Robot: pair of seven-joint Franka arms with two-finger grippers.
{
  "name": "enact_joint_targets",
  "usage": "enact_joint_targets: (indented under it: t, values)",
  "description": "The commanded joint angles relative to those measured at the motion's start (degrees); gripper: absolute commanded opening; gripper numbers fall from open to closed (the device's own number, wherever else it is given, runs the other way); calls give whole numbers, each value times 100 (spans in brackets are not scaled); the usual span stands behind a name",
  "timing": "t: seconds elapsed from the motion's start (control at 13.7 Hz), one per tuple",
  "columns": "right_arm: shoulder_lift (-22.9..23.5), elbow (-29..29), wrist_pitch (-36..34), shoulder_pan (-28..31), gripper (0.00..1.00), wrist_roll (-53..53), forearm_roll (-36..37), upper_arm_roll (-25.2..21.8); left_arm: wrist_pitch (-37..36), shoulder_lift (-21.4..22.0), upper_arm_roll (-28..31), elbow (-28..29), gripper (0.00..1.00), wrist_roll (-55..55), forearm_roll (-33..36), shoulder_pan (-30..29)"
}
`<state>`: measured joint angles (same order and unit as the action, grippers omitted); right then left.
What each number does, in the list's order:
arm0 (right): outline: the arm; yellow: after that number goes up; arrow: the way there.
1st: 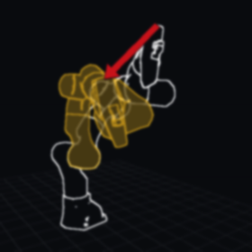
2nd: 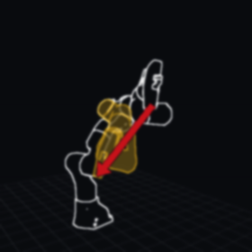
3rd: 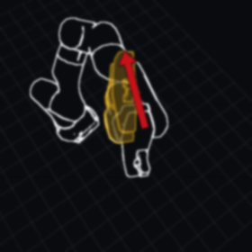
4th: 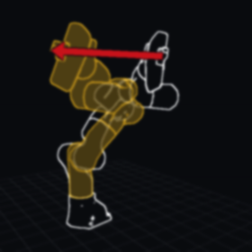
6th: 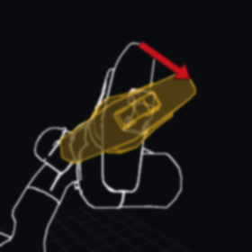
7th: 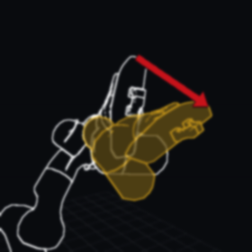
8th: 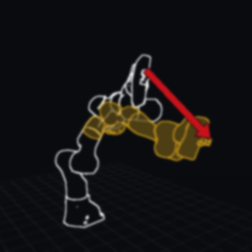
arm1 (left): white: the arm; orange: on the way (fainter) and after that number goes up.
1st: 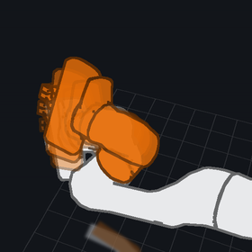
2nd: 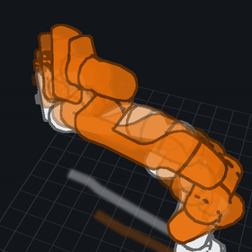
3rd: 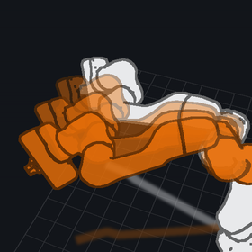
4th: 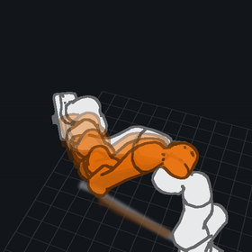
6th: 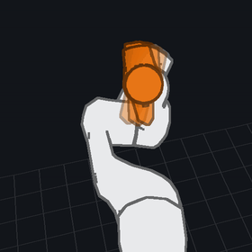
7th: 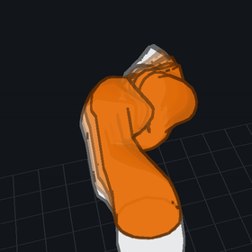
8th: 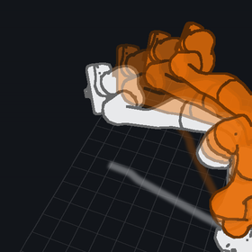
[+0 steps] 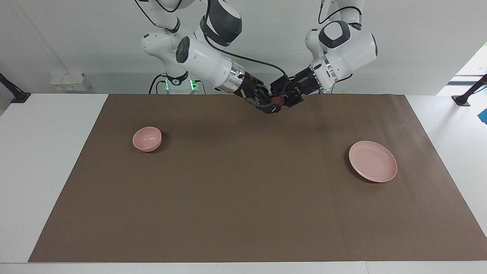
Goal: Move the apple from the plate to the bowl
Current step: 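Bring the apple to the right gripper and close the right gripper on it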
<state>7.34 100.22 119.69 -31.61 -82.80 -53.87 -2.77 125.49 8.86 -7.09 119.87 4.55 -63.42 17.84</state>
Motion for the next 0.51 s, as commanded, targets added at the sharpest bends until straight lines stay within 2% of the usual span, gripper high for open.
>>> enact_joint_targets:
  t: [0.0, 0.07, 0.15, 0.22, 0.44]
  values:
    - [101, -108, 45, 32, 0, 18, -133, -4, -34, 150, 41, 37, 0, 99, -30, 106]
    - [101, -125, -59, 58, 0, 18, -133, -4, -51, 177, 41, 28, 0, 142, -39, 88]
    - [93, -125, -156, 76, 0, 18, -133, -22, -86, 177, 50, 19, 23, 195, -30, 88]
    - [84, -125, -244, 85, 0, 27, -124, -39, -95, 177, 50, 10, 56, 204, -30, 88]
    - [49, -125, -481, 181, 1, 44, -19, -66, -279, 238, 94, 10, 59, 187, -4, 53]
